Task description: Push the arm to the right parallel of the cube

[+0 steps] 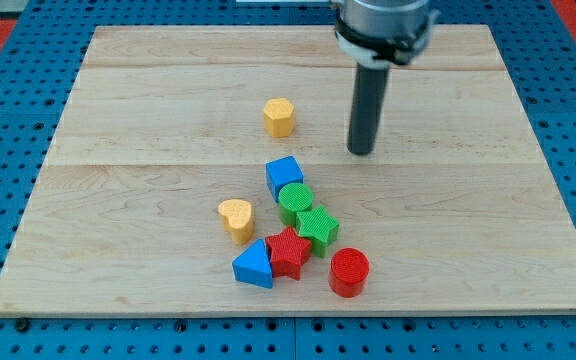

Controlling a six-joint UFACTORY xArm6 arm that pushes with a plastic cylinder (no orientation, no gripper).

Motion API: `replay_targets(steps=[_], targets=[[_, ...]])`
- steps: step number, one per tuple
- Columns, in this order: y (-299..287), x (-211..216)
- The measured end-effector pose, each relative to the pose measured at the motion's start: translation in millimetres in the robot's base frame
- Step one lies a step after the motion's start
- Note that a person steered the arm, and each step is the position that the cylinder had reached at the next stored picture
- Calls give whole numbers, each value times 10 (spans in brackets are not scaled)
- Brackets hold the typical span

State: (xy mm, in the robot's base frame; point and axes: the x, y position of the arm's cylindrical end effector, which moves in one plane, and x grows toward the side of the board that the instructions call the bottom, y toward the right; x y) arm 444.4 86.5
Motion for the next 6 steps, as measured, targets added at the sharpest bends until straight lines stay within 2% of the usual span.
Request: replay_targets(steps=[1,6], targets=[[-26,387],[-173,236]])
